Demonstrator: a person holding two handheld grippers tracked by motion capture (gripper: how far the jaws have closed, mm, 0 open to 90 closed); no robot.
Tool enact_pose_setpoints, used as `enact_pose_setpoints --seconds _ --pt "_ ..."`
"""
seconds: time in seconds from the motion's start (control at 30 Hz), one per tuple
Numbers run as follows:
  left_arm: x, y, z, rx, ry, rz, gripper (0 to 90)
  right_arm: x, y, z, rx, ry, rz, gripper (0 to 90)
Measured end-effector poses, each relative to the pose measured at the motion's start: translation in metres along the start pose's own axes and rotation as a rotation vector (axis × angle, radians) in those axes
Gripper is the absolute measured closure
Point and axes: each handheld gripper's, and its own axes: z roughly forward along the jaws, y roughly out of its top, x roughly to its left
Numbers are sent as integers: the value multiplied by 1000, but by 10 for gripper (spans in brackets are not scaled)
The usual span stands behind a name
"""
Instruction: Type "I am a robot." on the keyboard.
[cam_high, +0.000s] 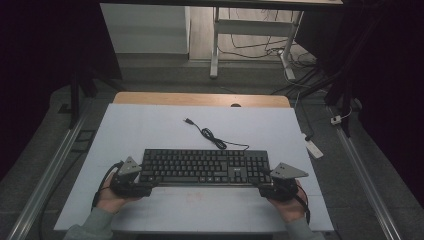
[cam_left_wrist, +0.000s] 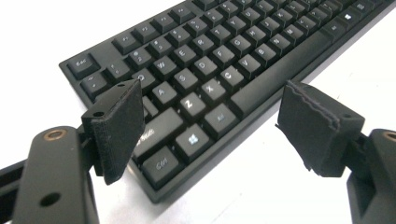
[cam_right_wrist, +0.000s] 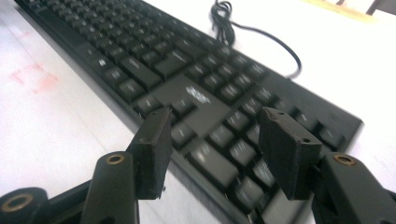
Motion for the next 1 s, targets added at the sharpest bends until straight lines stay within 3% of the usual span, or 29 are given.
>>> enact_pose_setpoints --seconds 0.27,1.0 --pt "2 -13 -9 -11 17 -3 230 -7 -16 -18 -10 -9 6 428" --pt "5 -14 -9 -21 25 1 226 -5 -15 -15 -25 11 -16 427"
